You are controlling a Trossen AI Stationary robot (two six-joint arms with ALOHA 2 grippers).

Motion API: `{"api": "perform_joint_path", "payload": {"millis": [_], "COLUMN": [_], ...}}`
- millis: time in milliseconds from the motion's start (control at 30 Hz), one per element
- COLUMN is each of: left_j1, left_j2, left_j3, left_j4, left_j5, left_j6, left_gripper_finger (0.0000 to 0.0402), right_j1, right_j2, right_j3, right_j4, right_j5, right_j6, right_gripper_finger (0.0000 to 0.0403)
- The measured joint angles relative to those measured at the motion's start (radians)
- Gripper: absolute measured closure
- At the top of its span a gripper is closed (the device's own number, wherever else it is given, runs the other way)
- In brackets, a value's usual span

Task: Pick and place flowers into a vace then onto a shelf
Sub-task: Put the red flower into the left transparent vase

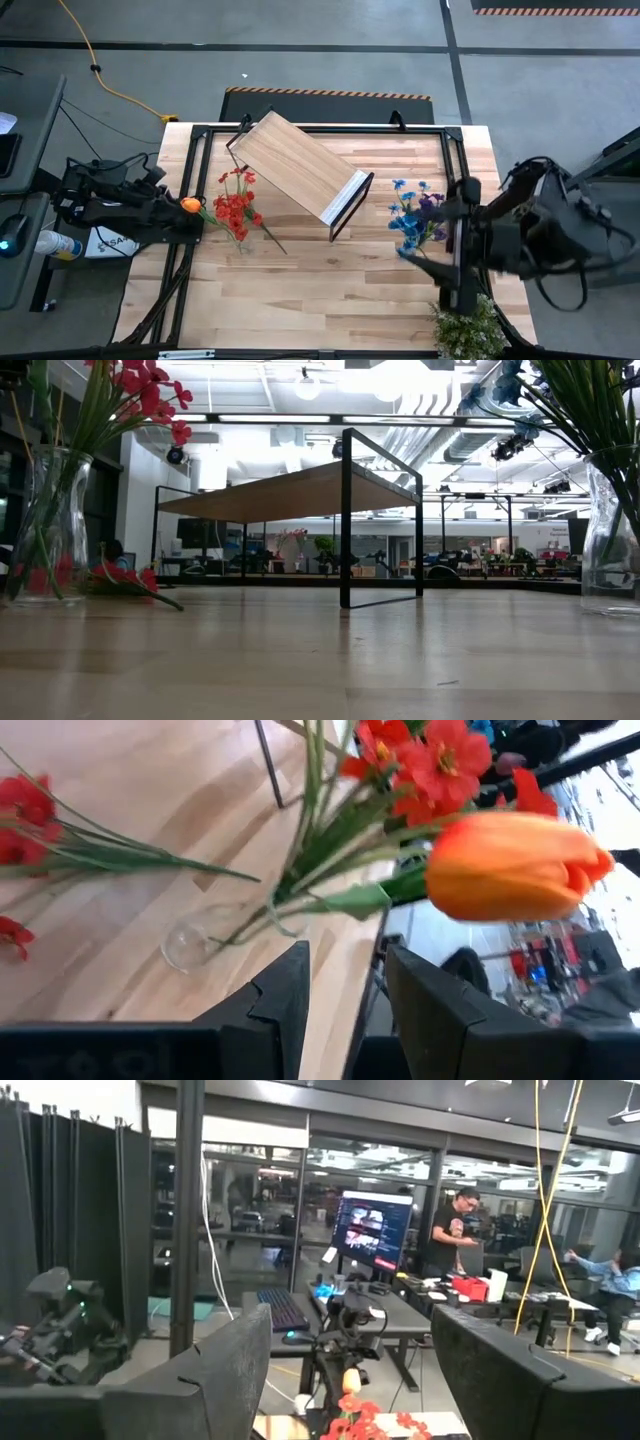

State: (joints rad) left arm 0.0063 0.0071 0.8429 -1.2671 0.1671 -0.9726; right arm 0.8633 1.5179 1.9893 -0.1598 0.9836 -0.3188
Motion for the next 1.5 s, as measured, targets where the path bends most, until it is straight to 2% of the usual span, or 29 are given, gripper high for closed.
{"api": "perform_joint_path", "payload": {"millis": [200, 267, 600, 800, 933, 1267, 1500], "left_j1": [0.000, 0.000, 0.000, 0.000, 0.000, 0.000, 0.000], "left_j2": [0.000, 0.000, 0.000, 0.003, 0.022, 0.174, 0.232], "left_j3": [0.000, 0.000, -0.001, -0.007, -0.007, -0.007, -0.007], "left_j4": [-0.005, -0.041, -0.283, -0.260, -0.238, -0.224, -0.222], "left_j5": [0.084, 0.083, -0.127, -0.250, -0.340, -0.487, -0.625], "left_j6": [-0.031, -0.035, -0.027, 0.016, 0.111, 0.401, 0.495], "left_gripper_finger": [0.0234, 0.0234, 0.0234, 0.0234, 0.0234, 0.0234, 0.0234], "right_j1": [0.021, 0.021, -0.032, -0.069, -0.092, -0.124, -0.131], "right_j2": [0.048, 0.049, 0.049, 0.049, 0.049, 0.048, 0.048], "right_j3": [0.048, 0.041, 0.038, 0.038, 0.038, 0.038, 0.038], "right_j4": [0.005, 0.008, 0.009, 0.016, 0.031, 0.059, 0.069], "right_j5": [0.035, 0.024, -0.056, -0.114, -0.155, -0.181, -0.251], "right_j6": [0.002, 0.003, -0.003, 0.002, -0.001, 0.002, 0.004], "right_gripper_finger": [0.0137, 0.0137, 0.0137, 0.0137, 0.0137, 0.0137, 0.0137]}}
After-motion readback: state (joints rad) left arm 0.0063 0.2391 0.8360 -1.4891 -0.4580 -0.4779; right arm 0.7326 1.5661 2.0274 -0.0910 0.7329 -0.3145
